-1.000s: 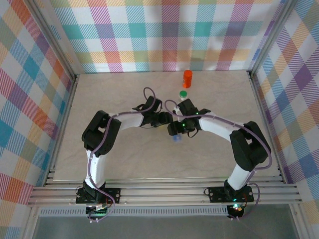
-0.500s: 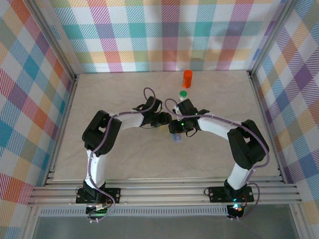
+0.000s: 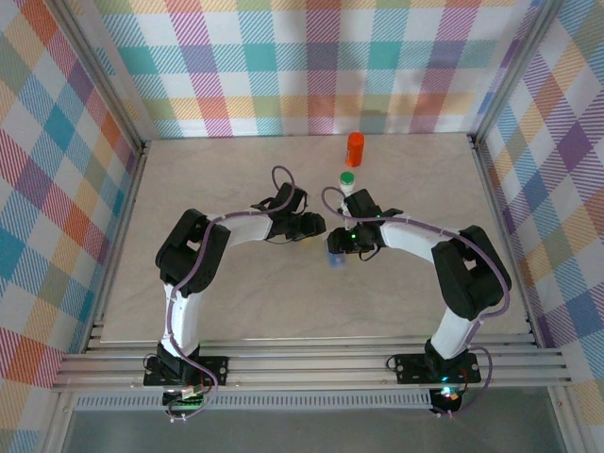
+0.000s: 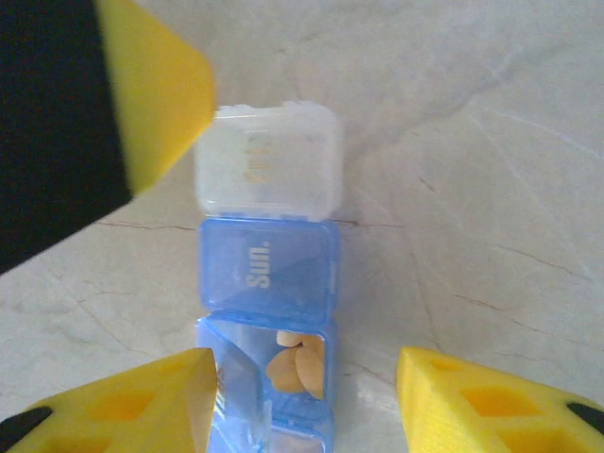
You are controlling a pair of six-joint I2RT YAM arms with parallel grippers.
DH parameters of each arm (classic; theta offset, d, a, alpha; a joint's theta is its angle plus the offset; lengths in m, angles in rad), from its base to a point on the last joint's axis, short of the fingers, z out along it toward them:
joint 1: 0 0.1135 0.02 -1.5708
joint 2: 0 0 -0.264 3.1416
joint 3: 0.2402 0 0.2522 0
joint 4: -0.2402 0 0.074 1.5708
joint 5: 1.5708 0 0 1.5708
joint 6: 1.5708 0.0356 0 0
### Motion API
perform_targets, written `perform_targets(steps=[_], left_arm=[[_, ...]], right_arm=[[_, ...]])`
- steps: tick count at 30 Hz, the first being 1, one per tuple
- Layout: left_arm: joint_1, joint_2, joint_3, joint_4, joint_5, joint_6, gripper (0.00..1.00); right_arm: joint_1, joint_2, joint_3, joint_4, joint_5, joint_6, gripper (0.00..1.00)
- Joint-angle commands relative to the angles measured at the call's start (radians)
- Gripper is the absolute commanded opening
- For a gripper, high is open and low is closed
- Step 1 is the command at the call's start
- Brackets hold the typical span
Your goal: Sort the pills into containers
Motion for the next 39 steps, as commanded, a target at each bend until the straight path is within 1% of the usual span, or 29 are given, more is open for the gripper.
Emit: perform_targets(steps=[1,7,12,16,18,20,22,27,34,37,39], left_arm=[[-0.02,0.027,-0.017,-0.002,0.022,0.011,0.45],[-0.02,0.018,-0.017,-0.009,0.018,0.017,0.45],[-0.018,-0.016,-0.024,0.002,0.007,0.018,0.45],[-0.018,-0.079,-0.058,0.051,0.004,0.0,0.48],[-0.018,-0.1,-0.07,0.08,0.015,-0.013,0.53],[-0.02,-0.098,-0.073,0.104,0.041,-0.027,0.56],[-0.02,-0.069,-0.055,0.096,0.068,-0.038,0.56],[-0.029,-0.012,-0.042,0.089,0.091,-0.056,0.55],[-0.056,0.024,-0.001,-0.002,0.058,-0.016,0.5],[-0.063,0.045,0.004,-0.025,0.048,-0.014,0.44],[-0.061,0.051,-0.005,-0.031,0.03,-0.015,0.39]], right_arm=[[-0.018,-0.009,-0.014,-0.005,-0.026,0.018,0.52],[-0.038,0.008,-0.033,0.019,-0.067,0.044,0.52],[-0.051,0.03,-0.037,0.035,-0.105,0.056,0.49],[-0.057,0.035,-0.048,0.051,-0.13,0.066,0.48],[-0.059,0.04,-0.051,0.059,-0.139,0.07,0.48],[-0.061,0.041,-0.054,0.067,-0.149,0.074,0.48],[-0.064,0.044,-0.056,0.075,-0.157,0.079,0.48],[-0.07,0.048,-0.06,0.081,-0.174,0.085,0.46],[-0.082,0.051,-0.073,0.09,-0.174,0.099,0.43],[-0.086,0.064,-0.086,0.089,-0.171,0.113,0.37],[-0.086,0.074,-0.105,0.09,-0.168,0.124,0.3]])
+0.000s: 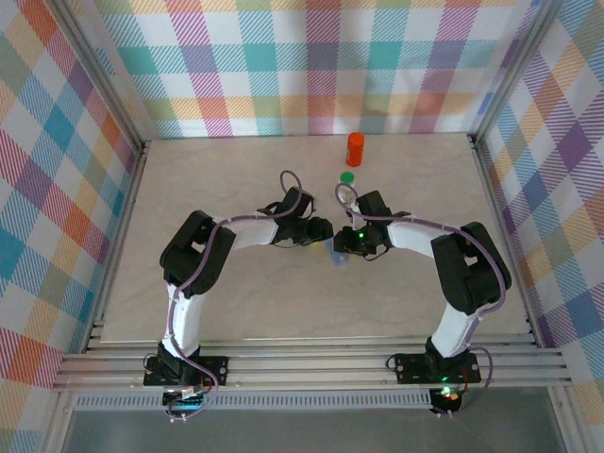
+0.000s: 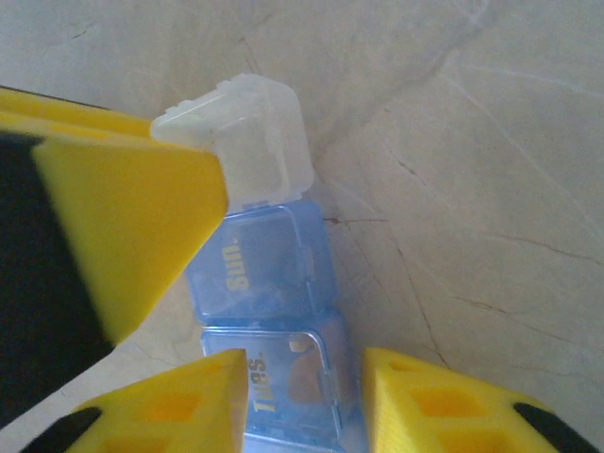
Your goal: Sort the pills into containers
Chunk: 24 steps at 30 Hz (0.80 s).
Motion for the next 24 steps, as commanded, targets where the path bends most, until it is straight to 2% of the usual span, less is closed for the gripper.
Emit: perform_targets(steps=[1,3,9,13,18,22,24], left_arm=[[-0.017,0.042,-0.001,-0.076,-0.022,0.012,0.38],[-0.014,0.05,0.003,-0.089,-0.042,0.02,0.38],[0.015,0.095,0.003,-0.084,-0.058,0.014,0.34],[0.032,0.11,0.004,-0.083,-0.062,0.017,0.32],[0.038,0.128,0.016,-0.105,-0.069,0.031,0.32],[0.046,0.117,0.008,-0.105,-0.066,0.039,0.31],[0.053,0.105,0.015,-0.121,-0.074,0.052,0.31]], right_arm=[[-0.007,0.046,-0.052,-0.017,0.012,0.028,0.27],[-0.007,0.05,-0.08,-0.004,-0.006,0.038,0.22],[0.012,0.113,-0.162,0.07,-0.065,0.082,0.2],[0.034,0.146,-0.183,0.098,-0.043,0.098,0.11],[0.054,0.163,-0.202,0.115,0.031,0.101,0.07],[0.053,0.152,-0.179,0.121,-0.009,0.102,0.07],[0.052,0.112,-0.158,0.126,-0.05,0.117,0.12]])
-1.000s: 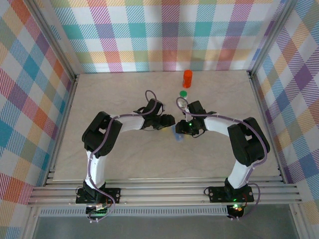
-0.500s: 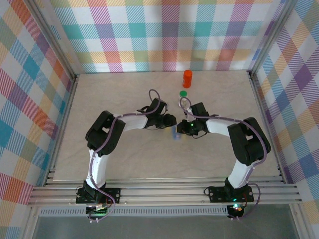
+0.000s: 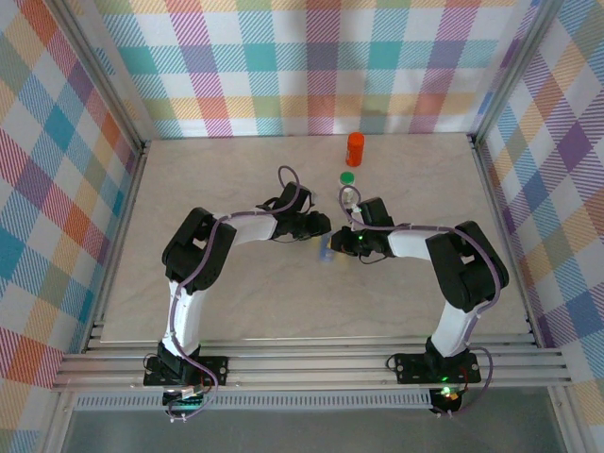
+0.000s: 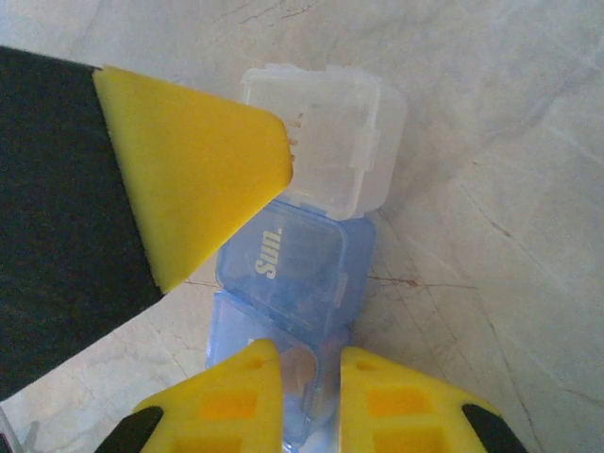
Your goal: Sort the pills into containers
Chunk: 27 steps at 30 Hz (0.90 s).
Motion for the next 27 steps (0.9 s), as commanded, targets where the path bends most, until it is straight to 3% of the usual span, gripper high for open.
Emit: perform_targets(steps=[1,5,10,15,22,27], left_arm=[[0.013,0.061,-0.026,-0.141,-0.095,0.039,0.31],[0.02,0.042,-0.004,-0.166,-0.119,0.068,0.32],[0.028,0.028,0.045,-0.212,-0.141,0.11,0.33],[0.042,-0.032,0.077,-0.239,-0.154,0.13,0.43],[0.046,-0.19,0.139,-0.275,-0.135,0.151,0.62],[0.052,-0.462,0.015,-0.303,-0.295,0.253,0.69]], right_arm=[[0.044,0.059,-0.026,-0.186,0.037,0.001,0.15],[0.043,-0.032,0.041,-0.197,0.015,0.034,0.27],[0.033,-0.12,0.116,-0.244,0.037,0.041,0.35],[0.008,-0.268,0.129,-0.339,0.114,0.001,0.42],[-0.033,-0.496,0.138,-0.456,0.389,-0.224,0.64],[-0.044,-0.674,0.01,-0.29,0.667,-0.389,0.79]])
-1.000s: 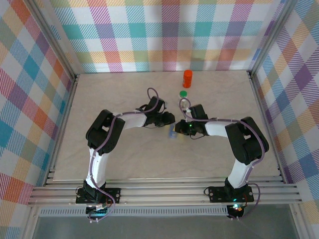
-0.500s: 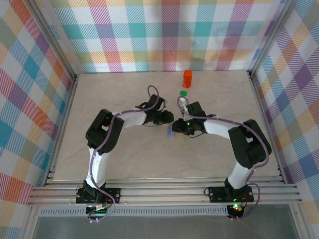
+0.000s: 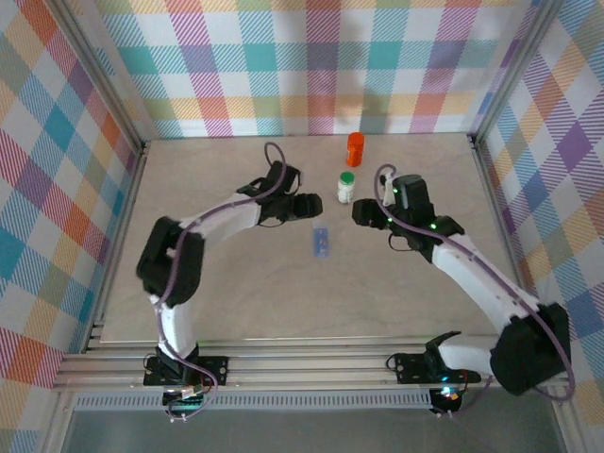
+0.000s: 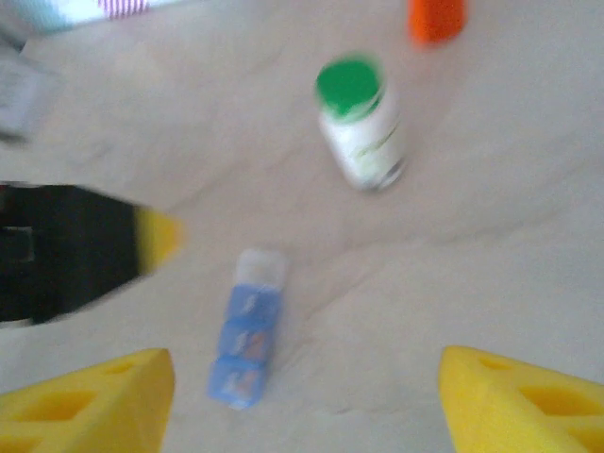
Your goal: Sort the pills into containers
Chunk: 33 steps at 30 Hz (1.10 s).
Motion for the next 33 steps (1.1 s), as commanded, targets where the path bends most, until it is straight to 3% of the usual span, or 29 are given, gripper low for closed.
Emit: perform_targets(steps=[1,4,6,9,11,14,16,21,26,30,32,33], left_arm=[[0.014,-0.251,-0.094,-0.012,-0.164,0.113,0.7],[0.015,-0.515,-0.345,0.121,-0.412,0.2,0.74],[0.016,-0.701,-0.571,0.297,-0.579,0.265,0.8],[0.039,-0.928,-0.872,0.566,-0.832,0.372,0.98],[0.094,-1.001,-0.966,0.575,-0.954,0.391,1.0],[0.184,-1.014,-1.022,0.494,-1.031,0.347,1.0],[0.252,-0.972,-1.092,0.617,-0.972,0.361,1.0],[0.443,-0.778,-1.154,0.898,-0.669,0.342,1.0],[0.445,-0.526,-1.117,1.105,-0.595,0.39,1.0],[0.446,-0.362,-1.088,1.232,-0.533,0.415,1.0],[0.442,-0.335,-1.037,1.147,-0.467,0.445,1.0],[0.441,-0.273,-1.024,1.192,-0.462,0.455,1.0]], right_arm=[[-0.011,-0.092,-0.113,0.122,0.271,-0.175,0.83],[-0.03,-0.12,-0.268,0.354,0.449,-0.291,0.98],[-0.064,-0.099,-0.344,0.481,0.467,-0.326,0.99],[-0.127,-0.037,-0.367,0.496,0.45,-0.255,0.99],[-0.161,0.011,-0.376,0.518,0.397,-0.227,0.99],[-0.191,0.092,-0.388,0.593,0.351,-0.221,0.99],[-0.207,0.136,-0.392,0.653,0.334,-0.22,0.99],[-0.25,0.244,-0.398,0.713,0.3,-0.211,0.99],[-0.262,0.217,-0.431,0.757,0.297,-0.218,0.99],[-0.261,0.171,-0.522,0.912,0.289,-0.268,0.99],[-0.262,0.158,-0.566,1.005,0.285,-0.29,0.99],[-0.263,0.151,-0.581,1.029,0.277,-0.297,0.99]])
